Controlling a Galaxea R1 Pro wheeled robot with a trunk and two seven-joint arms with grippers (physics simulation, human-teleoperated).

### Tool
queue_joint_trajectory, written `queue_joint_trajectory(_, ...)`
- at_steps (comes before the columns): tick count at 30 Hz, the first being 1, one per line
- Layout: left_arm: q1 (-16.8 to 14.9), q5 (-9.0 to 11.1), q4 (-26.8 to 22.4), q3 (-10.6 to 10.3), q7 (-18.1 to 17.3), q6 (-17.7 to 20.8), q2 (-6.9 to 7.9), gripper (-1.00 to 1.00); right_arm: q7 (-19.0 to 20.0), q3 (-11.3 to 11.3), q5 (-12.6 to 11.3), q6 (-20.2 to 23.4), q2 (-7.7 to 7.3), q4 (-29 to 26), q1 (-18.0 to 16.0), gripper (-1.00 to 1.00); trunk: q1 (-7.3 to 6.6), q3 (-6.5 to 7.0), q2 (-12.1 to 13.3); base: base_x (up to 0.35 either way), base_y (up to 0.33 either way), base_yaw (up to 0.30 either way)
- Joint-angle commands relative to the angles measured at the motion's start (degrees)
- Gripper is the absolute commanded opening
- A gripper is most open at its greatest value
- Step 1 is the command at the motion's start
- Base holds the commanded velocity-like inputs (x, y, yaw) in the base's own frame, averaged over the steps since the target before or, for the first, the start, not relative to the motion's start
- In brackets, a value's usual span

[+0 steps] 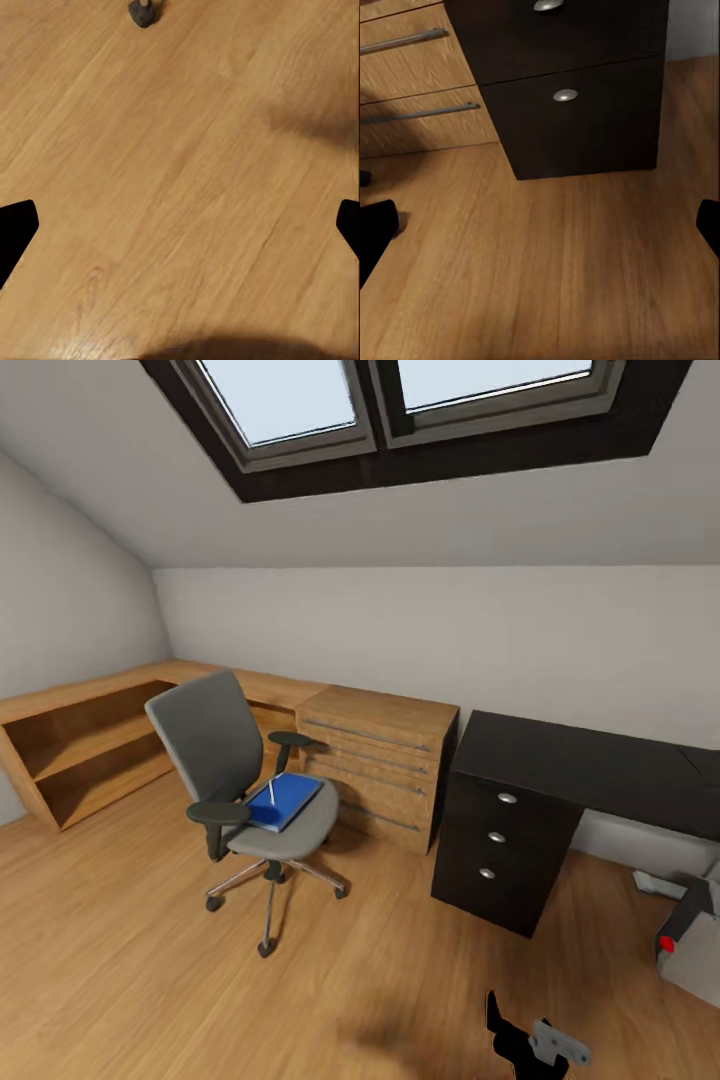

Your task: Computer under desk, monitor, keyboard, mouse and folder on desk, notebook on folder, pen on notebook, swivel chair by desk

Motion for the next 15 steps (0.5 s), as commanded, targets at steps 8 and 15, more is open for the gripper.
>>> queue_joint_trajectory(8,0.0,0.4,0.3,-0.5,0.3,-3.5,0.09,1.00,0.4,-0.1,-0.6,-0.1,-0.01,0.1,-0.1,1.00,0.00,-0.06,0.0,0.199,0.000,-0.295)
queue_joint_trajectory(15,0.0,0.4,0.3,-0.5,0.3,-3.7,0.09,1.00,0.4,-0.1,-0.6,-0.1,-0.01,0.1,-0.1,1.00,0.00,-0.06,0.0,0.309,0.000,-0.295)
